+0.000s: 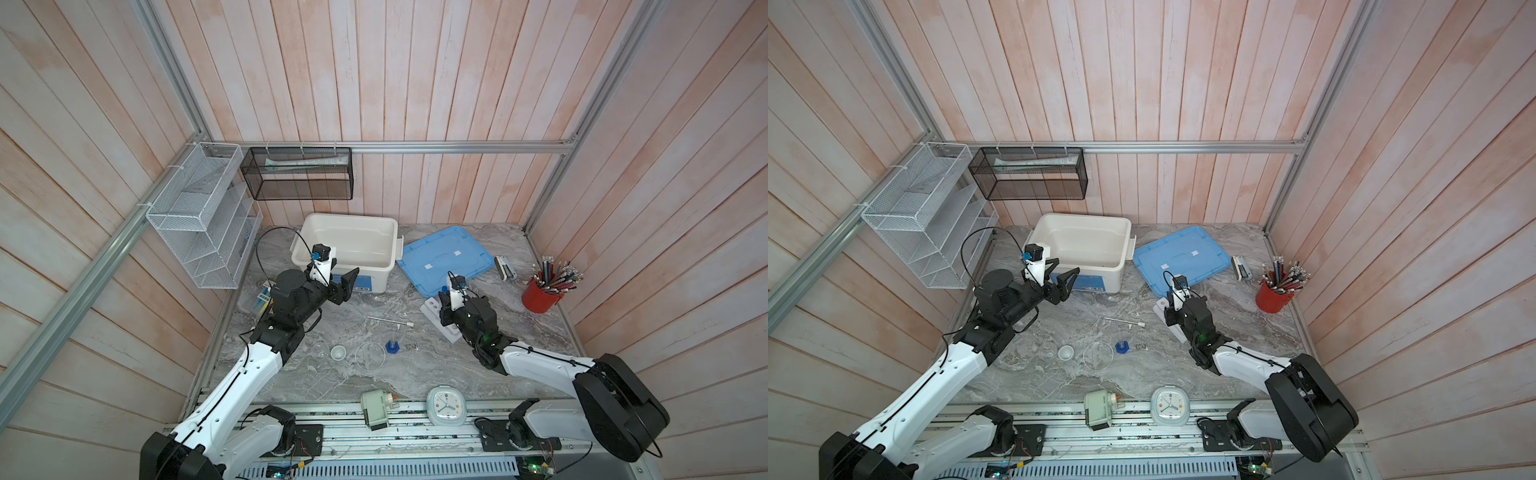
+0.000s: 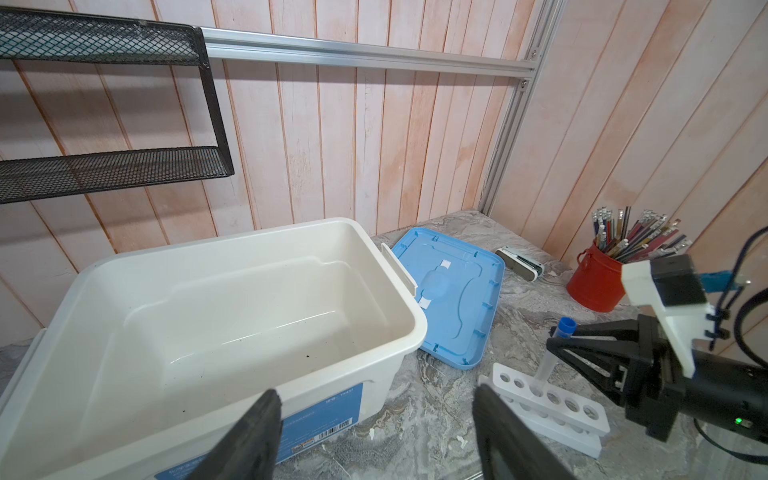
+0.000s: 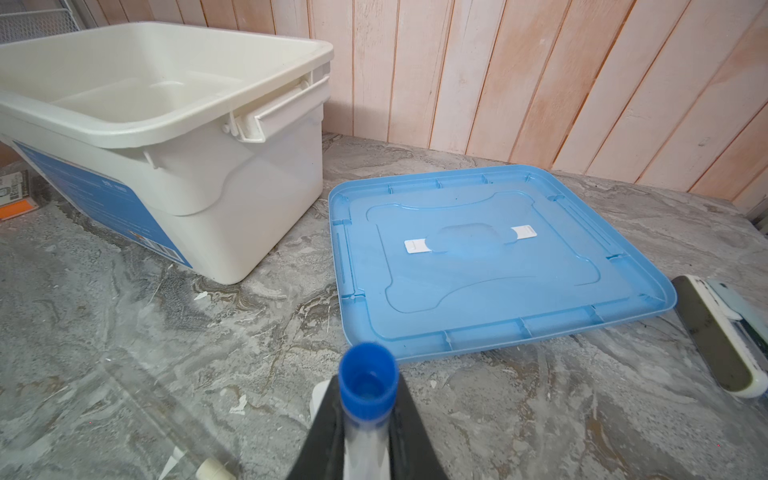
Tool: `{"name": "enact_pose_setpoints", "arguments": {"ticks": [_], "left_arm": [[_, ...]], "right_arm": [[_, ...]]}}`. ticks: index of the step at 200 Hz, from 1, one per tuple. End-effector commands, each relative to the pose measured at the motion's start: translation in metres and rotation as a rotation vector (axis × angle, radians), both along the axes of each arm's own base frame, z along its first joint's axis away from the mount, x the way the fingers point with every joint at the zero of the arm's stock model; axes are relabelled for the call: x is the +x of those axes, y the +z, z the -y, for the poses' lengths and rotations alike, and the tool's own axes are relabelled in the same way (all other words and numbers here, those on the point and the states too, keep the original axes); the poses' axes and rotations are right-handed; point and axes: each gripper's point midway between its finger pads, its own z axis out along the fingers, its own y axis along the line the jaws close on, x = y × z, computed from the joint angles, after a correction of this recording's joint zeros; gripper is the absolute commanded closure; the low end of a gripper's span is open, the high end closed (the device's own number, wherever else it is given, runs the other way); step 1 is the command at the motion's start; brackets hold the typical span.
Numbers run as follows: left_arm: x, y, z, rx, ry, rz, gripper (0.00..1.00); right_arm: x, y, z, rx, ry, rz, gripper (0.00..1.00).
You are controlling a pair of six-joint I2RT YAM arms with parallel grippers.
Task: Organize the chemistry lab equipment
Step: 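Lower the blue-capped tube into a hole of the white rack with the right gripper, then open the right gripper off the tube while the left gripper reaches toward the glass tube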
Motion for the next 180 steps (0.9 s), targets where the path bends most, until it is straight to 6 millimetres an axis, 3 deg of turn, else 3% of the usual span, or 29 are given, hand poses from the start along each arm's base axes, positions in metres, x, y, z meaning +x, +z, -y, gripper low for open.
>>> {"name": "enact_pose_setpoints", "arguments": {"ticks": [1,44,104,152,180], "left_arm": [[-0.004,0.003,0.000,0.002,-0.016,0.028,0.26],[-0.003,-0.001,0.002,0.013,-0.027,0.017,0.26],[-0.010,-0.006,0.011,0.034,-0.094,-0.001,0.26],[-0.017,-0.012,0.021,0.095,-0.180,-0.050,0.26],[-0.030,-0.039,0.032,0.163,-0.265,-0.121,0.28]], "right_arm": [[-0.003,-0.007,-0.003,-0.013,0.012,-0.009,0.86],[-0.004,0.003,-0.003,-0.008,0.012,0.001,0.69],[-0.008,0.033,-0.002,0.014,0.024,0.039,0.55],[-0.015,0.087,0.017,0.057,-0.036,0.154,0.55],[-0.017,0.117,0.026,0.087,-0.034,0.162,0.54]]}}
